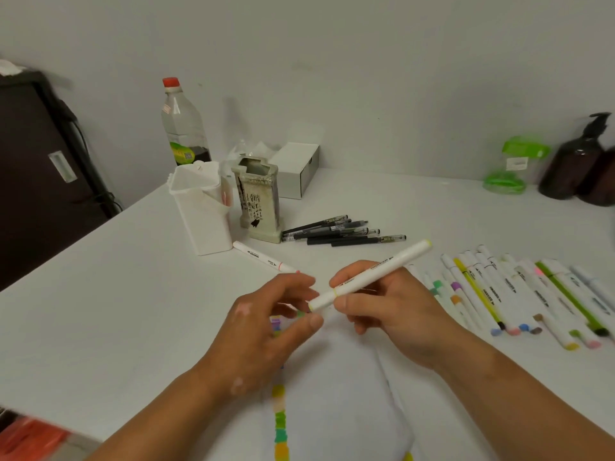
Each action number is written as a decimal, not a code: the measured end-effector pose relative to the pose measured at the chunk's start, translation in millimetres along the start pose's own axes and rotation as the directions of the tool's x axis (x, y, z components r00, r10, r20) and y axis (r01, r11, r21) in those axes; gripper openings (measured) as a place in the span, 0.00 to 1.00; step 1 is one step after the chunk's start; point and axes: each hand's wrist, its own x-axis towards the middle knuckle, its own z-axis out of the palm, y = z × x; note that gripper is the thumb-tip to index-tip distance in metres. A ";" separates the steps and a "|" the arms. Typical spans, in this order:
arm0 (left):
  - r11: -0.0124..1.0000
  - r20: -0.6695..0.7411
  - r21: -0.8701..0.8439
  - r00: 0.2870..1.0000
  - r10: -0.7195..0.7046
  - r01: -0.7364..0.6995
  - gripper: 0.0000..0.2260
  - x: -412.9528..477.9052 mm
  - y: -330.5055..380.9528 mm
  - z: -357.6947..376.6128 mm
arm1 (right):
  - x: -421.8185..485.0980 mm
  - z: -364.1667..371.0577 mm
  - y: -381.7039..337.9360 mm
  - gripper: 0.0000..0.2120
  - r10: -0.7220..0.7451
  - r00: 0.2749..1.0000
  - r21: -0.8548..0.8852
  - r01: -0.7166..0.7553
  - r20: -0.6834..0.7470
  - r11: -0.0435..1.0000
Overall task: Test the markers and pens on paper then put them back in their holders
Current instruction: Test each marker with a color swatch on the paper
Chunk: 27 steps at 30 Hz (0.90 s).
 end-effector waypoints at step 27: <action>0.918 0.192 0.393 0.981 -0.028 -0.051 0.32 29.2 -37.1 -15.9 | 22.3 14.1 27.7 0.05 0.035 0.976 0.086 -0.017 -0.214 0.996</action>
